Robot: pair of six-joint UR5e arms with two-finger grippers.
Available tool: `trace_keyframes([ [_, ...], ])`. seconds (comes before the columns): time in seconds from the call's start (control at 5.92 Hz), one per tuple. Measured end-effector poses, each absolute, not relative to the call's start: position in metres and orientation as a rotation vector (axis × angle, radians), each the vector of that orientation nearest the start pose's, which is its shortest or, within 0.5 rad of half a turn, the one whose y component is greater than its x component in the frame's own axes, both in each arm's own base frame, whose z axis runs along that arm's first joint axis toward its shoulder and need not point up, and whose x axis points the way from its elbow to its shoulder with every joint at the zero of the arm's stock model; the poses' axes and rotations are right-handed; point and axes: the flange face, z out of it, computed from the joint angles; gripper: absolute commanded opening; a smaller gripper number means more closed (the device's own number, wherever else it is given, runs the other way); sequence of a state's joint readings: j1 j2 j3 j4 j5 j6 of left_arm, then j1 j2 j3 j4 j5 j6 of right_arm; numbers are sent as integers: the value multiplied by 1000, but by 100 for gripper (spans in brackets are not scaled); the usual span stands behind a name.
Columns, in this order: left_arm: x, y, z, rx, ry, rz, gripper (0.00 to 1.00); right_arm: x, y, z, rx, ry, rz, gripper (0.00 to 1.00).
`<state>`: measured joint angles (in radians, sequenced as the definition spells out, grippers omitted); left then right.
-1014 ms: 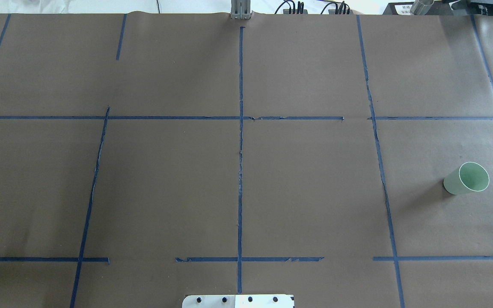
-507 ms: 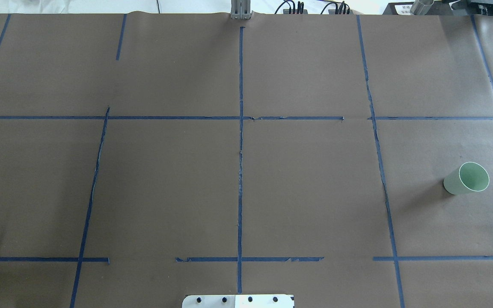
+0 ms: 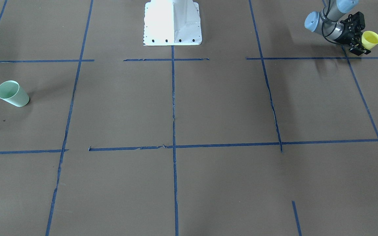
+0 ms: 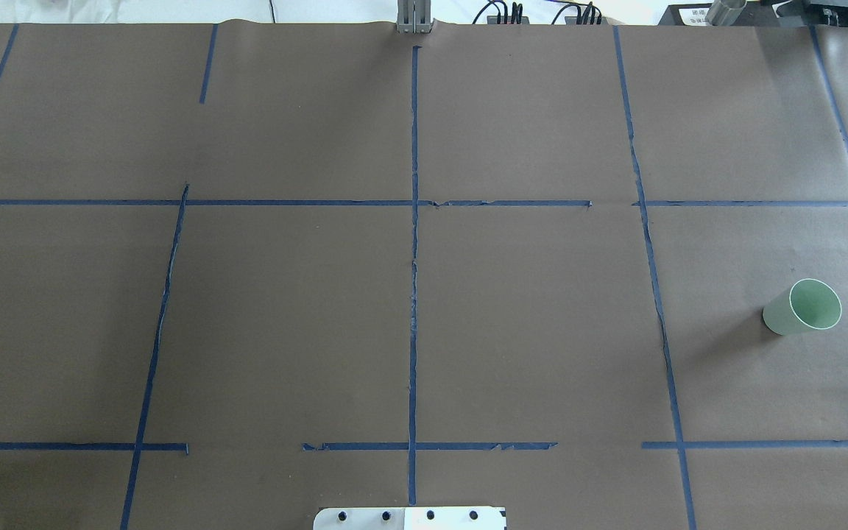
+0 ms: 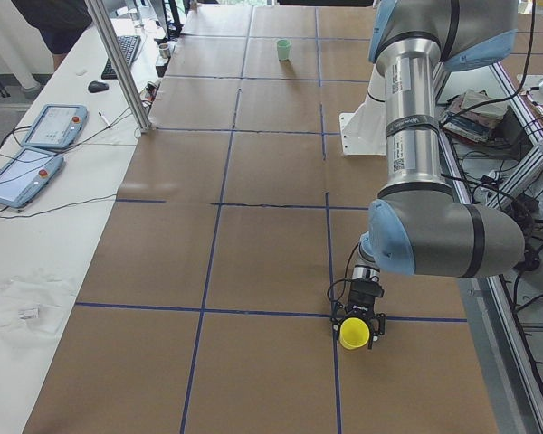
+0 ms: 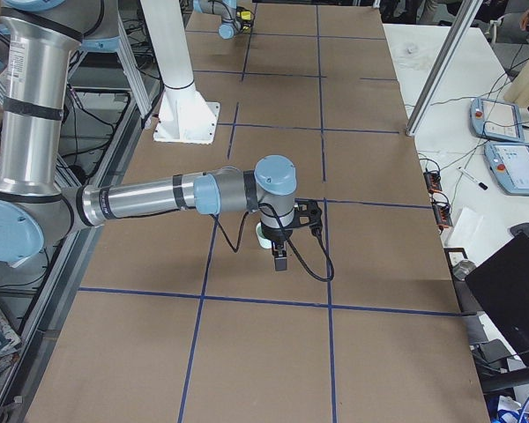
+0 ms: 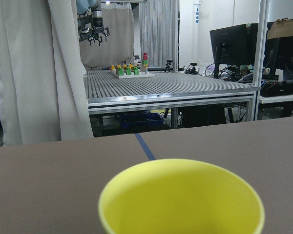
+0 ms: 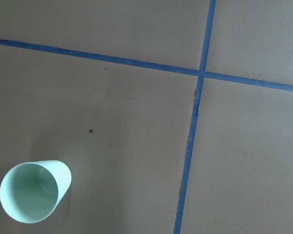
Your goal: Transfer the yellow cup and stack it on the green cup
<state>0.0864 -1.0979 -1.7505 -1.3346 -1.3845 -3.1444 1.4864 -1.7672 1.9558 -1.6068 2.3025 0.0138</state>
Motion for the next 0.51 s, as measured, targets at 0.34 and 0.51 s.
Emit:
trace_keyframes([
  [0.34,221,-135,789,563,-251,-1392,66,32,-416,564,108,-737,-121,100],
  [0.51,204,-138,790,573,-271,-1375,66,32,-416,565,107,-737,-119,100],
])
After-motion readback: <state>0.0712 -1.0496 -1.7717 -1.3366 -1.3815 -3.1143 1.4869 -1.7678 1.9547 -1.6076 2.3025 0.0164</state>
